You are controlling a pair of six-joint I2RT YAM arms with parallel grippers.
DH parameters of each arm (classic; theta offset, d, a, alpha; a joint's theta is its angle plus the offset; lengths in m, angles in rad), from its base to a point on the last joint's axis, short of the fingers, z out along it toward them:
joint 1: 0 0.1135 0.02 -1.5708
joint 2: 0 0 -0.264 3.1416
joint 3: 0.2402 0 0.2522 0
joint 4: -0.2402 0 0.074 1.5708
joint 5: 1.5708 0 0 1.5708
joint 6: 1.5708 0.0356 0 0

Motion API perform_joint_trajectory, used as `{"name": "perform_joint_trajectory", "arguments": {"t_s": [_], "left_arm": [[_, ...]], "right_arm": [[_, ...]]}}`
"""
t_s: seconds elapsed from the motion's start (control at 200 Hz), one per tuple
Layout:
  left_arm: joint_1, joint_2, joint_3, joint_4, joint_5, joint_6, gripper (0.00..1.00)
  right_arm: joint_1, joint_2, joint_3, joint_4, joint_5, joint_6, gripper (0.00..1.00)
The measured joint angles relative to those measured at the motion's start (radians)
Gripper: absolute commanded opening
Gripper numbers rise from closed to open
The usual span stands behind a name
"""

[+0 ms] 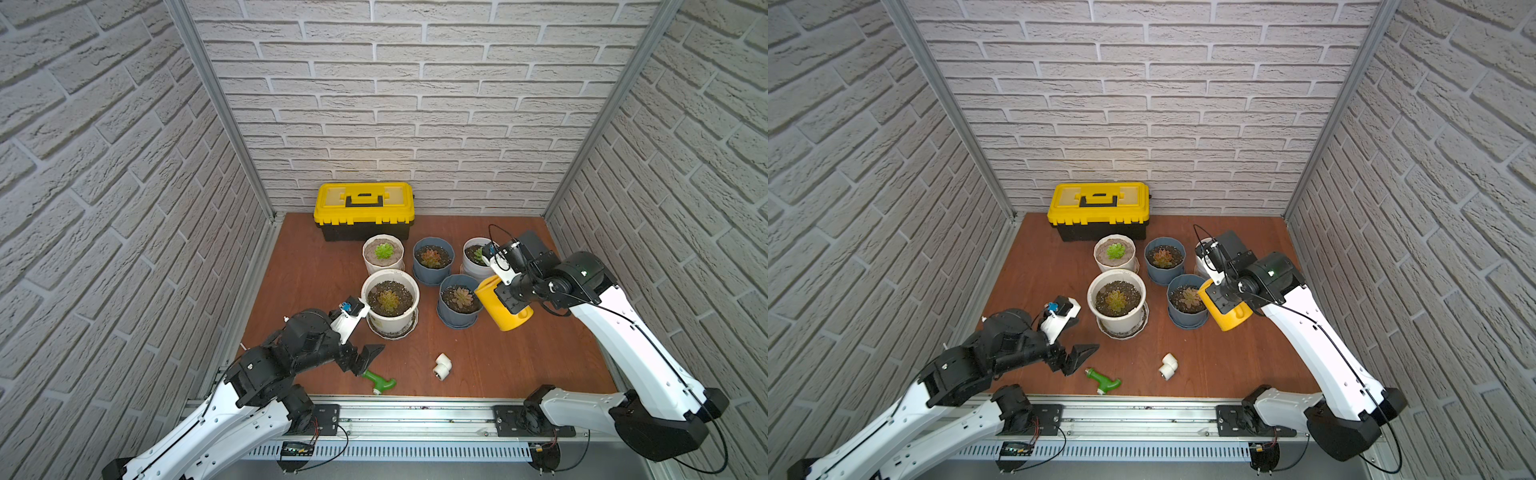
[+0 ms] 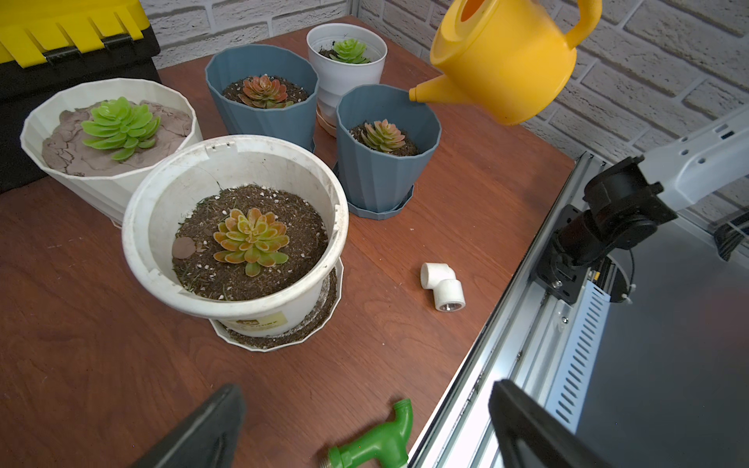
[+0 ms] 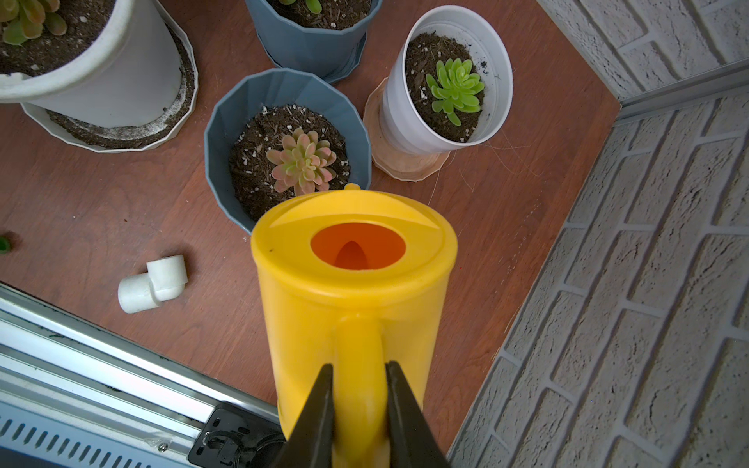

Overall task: Water the succulent around the soil edge
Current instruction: Water the soil of the potted plant with water.

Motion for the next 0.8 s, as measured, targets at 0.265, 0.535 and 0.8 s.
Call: {"name": "perform_joint_trajectory", "arguments": {"t_s": [0.265, 0.535, 0.8], "left_arm": [[0.003, 0.000, 0.000, 0.000, 0.000, -0.001, 0.98], [0.008, 0.002, -0.005, 0.000, 0.000, -0.003, 0.98], [0.013, 0.002, -0.006, 0.000, 0.000, -0.004, 0.98]], "right_arm": [[0.008, -0.029, -0.013, -0.023, -0.017, 0.000, 0.03], [0.027, -0.058, -0.017, -0.036, -0.052, 0.000, 0.03], [0.044, -0.063, -0.017, -0.072, -0.063, 0.001, 0.02]]}}
